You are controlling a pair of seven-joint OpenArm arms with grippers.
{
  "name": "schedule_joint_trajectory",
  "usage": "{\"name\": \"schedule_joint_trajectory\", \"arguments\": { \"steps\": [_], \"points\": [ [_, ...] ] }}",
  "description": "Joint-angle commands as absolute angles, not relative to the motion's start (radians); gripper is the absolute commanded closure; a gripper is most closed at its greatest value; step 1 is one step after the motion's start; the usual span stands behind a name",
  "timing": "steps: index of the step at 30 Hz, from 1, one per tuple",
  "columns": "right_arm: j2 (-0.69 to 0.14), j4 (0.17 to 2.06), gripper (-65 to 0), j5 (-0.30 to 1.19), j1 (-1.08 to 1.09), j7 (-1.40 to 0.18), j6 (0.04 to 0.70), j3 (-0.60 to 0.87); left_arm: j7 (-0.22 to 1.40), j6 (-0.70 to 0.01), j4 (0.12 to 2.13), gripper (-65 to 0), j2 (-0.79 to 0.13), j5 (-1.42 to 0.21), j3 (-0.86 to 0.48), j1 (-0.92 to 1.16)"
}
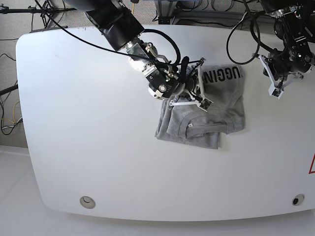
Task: Fold the T-shirt properly
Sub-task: 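Press the bundle's sides with both grippers to straighten it, then tuck the lettered edge under with the right gripper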
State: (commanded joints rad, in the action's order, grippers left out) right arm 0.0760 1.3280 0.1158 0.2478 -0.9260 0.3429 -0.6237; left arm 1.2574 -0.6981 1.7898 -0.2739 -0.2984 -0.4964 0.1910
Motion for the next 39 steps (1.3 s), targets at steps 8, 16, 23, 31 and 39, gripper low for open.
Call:
{"name": "schedule_joint_trajectory", "arguments": {
  "steps": [8, 16, 23, 31, 39],
  "points": [
    [0.071, 1.227, 0.0, 0.116, 0.357, -0.900, 0.337, -0.621, 1.257, -0.698, 1.790, 0.0, -0.277, -0.298, -0.496, 0.186],
    [0.067, 1.211, 0.0, 0.116, 0.426, -0.886, 0.335, -0.615, 1.257, -0.698, 1.790, 0.0, -0.277, -0.298, -0.496, 0.189],
    [0.050, 1.210, 0.0, 0.117, 0.449, -0.886, 0.341, -0.555, 1.257, -0.698, 1.790, 0.0, -0.277, -0.298, -0.496, 0.189],
    [0.073, 1.210, 0.0, 0.117, 0.446, -0.886, 0.341, -0.558, 1.257, -0.698, 1.790, 0.0, -0.277, -0.298, -0.496, 0.188],
    [0.097, 1.218, 0.0, 0.119, 0.444, -0.886, 0.341, -0.558, 1.257, -0.698, 1.790, 0.0, -0.280, -0.298, -0.496, 0.186]
  ]
}}
